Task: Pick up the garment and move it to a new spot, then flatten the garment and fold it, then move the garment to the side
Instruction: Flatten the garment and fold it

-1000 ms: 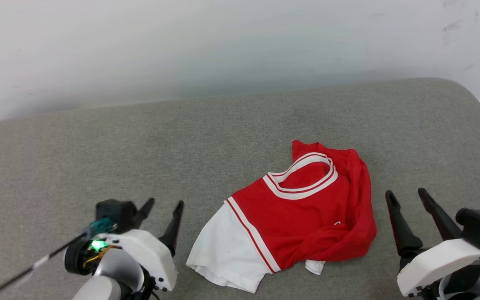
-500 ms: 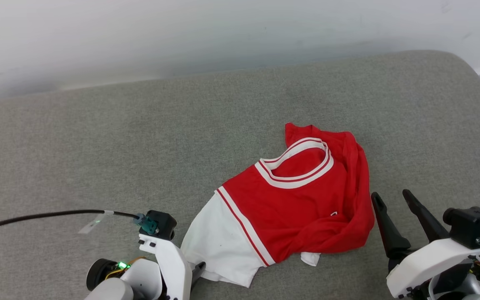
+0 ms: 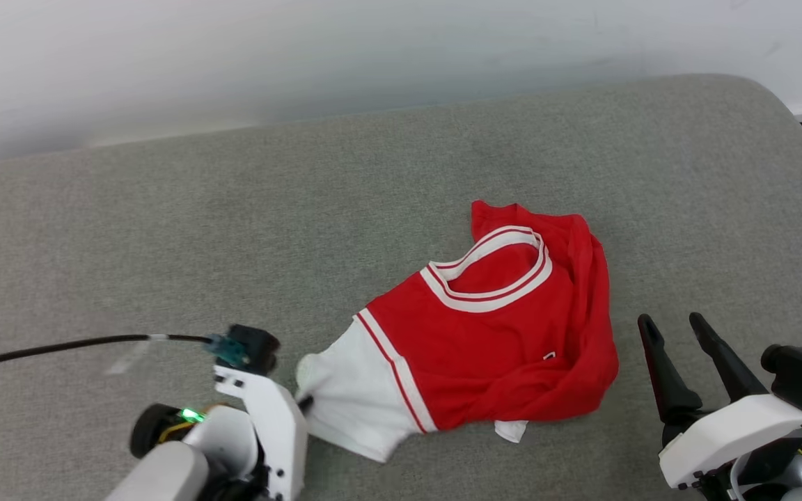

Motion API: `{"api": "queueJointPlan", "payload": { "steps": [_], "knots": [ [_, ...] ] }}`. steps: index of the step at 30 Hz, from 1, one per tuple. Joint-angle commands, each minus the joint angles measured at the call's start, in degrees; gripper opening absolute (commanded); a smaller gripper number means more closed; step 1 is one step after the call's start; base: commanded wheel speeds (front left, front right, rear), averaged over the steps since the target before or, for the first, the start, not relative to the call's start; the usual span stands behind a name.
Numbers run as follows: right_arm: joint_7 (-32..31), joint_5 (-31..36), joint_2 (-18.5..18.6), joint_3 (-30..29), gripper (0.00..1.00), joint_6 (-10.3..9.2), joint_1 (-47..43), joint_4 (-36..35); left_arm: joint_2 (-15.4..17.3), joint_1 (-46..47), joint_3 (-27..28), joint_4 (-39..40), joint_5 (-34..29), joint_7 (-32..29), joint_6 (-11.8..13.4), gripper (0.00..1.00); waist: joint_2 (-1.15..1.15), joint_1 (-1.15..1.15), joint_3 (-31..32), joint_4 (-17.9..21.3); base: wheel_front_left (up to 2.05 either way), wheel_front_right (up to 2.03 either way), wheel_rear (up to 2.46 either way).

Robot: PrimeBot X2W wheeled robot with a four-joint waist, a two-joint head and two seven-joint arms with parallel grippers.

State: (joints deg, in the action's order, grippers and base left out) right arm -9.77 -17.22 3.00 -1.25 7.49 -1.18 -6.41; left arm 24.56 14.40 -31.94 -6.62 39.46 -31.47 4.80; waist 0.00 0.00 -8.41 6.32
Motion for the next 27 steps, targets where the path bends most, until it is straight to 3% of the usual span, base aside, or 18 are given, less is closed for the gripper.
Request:
{"api": "queueJointPlan", "payload": {
  "steps": [1, 6, 15, 20, 23, 24, 25, 27],
  "knots": [
    [0.2, -0.2, -0.2, -0.3, 1.0, 0.0, 0.3, 0.1, 0.9, 0.4, 1.1, 0.5, -0.5, 1.3, 0.7, 0.0, 0.0, 0.0, 0.3, -0.4, 0.0, 0.0, 0.0],
    [-0.2, -0.4, -0.2, -1.4, 1.0, -0.01, -0.2, -0.2, 3.6, -1.6, 5.9, 3.1, -0.8, 5.9, 3.7, 0.0, 0.0, 0.0, 1.1, -1.7, 0.0, 0.0, 0.0],
    [-1.4, -1.0, -0.2, -3.3, 1.0, 0.0, -1.3, -0.4, 8.5, -13.5, 16.9, 8.2, 2.8, 10.3, 12.1, 0.0, 0.0, 0.0, 1.0, -3.7, 0.0, 0.0, 0.0],
    [-1.7, -1.1, -0.2, -3.8, 1.0, 0.0, -1.0, -0.4, 7.5, -19.8, 19.4, 8.3, 5.5, 11.4, 14.2, 0.0, 0.0, 0.0, 0.7, -4.4, 0.0, 0.0, 0.0],
    [-1.9, -1.0, -0.2, -4.0, 1.0, 0.0, -0.6, -0.2, 6.1, -21.2, 19.4, 7.8, 6.2, 12.8, 13.9, 0.0, 0.0, 0.0, 0.7, -4.6, 0.0, 0.0, 0.0],
    [-2.0, -0.9, -0.2, -4.2, 1.0, -0.01, -0.5, -0.2, 5.7, -21.0, 19.5, 7.6, 6.0, 13.7, 13.9, 0.44, 0.0, 0.0, 0.8, -4.7, 0.0, 0.0, 0.0],
    [-2.1, -0.8, -0.2, -4.2, 1.0, -0.01, -0.4, -0.1, 5.2, -20.8, 19.1, 7.5, 5.6, 14.4, 13.7, 1.0, 0.0, 0.0, 0.9, -4.7, 0.0, 0.0, 0.0],
    [-2.2, -0.8, -0.2, -4.3, 1.0, 0.0, -0.3, 0.0, 4.6, -20.3, 18.9, 7.5, 5.3, 15.6, 13.5, 1.0, 0.0, 0.0, 1.2, -4.8, 0.0, 0.0, 0.0]
  ]
}}
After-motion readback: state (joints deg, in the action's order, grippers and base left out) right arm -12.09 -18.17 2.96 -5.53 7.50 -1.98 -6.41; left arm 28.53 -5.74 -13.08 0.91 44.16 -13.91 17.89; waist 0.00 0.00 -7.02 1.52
